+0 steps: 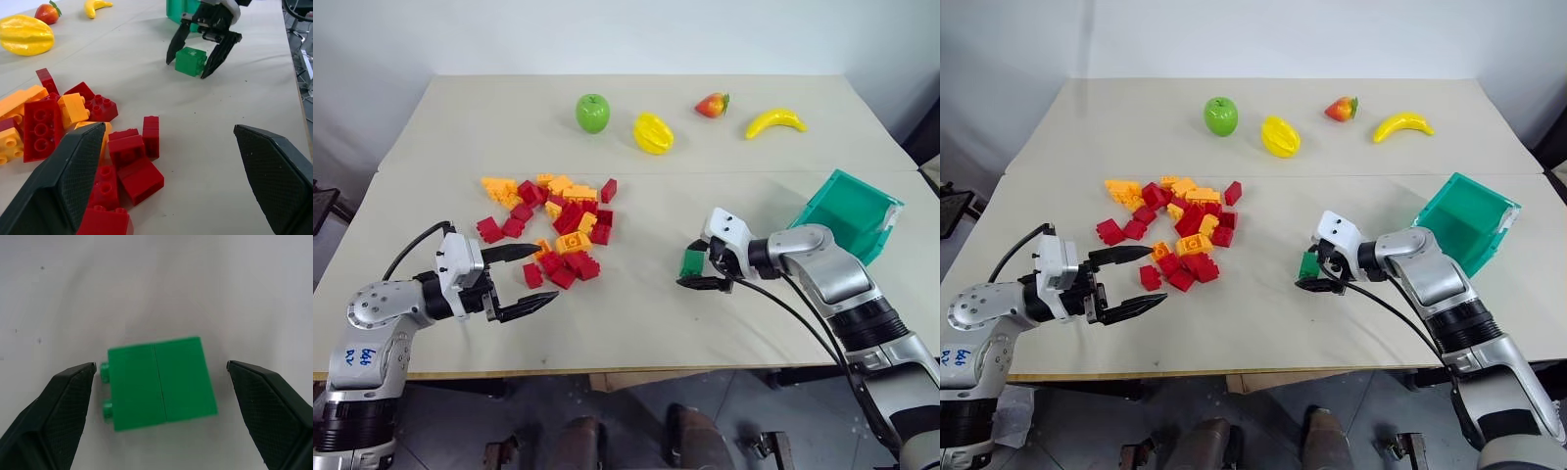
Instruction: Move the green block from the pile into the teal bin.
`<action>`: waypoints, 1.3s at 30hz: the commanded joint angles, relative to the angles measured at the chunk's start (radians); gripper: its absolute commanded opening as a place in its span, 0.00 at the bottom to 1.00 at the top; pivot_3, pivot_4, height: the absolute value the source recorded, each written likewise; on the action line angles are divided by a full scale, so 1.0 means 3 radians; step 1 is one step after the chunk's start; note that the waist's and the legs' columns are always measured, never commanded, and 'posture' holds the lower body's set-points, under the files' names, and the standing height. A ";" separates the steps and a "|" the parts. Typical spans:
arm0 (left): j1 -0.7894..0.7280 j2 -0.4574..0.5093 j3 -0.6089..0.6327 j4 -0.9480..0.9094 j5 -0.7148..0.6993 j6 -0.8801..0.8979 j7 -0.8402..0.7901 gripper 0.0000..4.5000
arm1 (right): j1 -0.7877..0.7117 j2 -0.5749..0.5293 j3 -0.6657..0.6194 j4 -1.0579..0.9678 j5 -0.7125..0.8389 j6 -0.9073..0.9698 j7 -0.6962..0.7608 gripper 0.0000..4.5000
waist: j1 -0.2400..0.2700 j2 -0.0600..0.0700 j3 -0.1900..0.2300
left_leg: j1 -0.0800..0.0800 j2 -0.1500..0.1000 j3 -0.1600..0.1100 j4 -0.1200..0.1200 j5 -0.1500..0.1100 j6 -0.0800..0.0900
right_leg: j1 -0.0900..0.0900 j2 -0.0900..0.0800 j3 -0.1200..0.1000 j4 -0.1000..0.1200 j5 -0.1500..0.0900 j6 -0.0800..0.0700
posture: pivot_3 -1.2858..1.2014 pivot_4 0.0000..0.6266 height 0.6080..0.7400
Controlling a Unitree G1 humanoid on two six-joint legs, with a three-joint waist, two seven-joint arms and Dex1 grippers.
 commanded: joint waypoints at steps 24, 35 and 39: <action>-0.0439 -0.0894 -0.0433 -0.0078 0.0145 -0.0255 0.0939 1.00 | 0.1036 -0.0499 -0.2667 -0.0231 0.0529 -0.0154 -0.1166 0.47 | 0.0049 0.0004 -0.0002 | 0.0008 0.0005 0.0039 0.0001 0.0000 -0.0001 | 0.0004 0.0004 0.0007 0.0000 0.0001 0.0002 | 0.52 0.24 1.00; -0.0494 -0.0805 -0.0383 0.0042 0.0121 -0.0310 0.0870 1.00 | 0.0420 -0.0526 -0.2416 0.0974 0.0257 -0.0660 -0.1375 0.99 | 0.0020 0.0008 -0.0003 | 0.0004 0.0003 0.0041 0.0001 0.0000 0.0000 | 0.0005 0.0003 0.0003 -0.0003 0.0001 0.0002 | 0.52 0.24 1.00; -0.0393 -0.0675 -0.0289 0.0059 0.0086 -0.0322 0.0768 1.00 | 0.0488 -0.0545 -0.2413 0.0829 0.0405 -0.0831 -0.1013 0.99 | -0.0002 0.0009 -0.0002 | 0.0003 0.0005 0.0041 0.0000 0.0000 0.0000 | 0.0004 0.0003 0.0002 -0.0004 0.0001 0.0002 | 0.52 0.24 1.00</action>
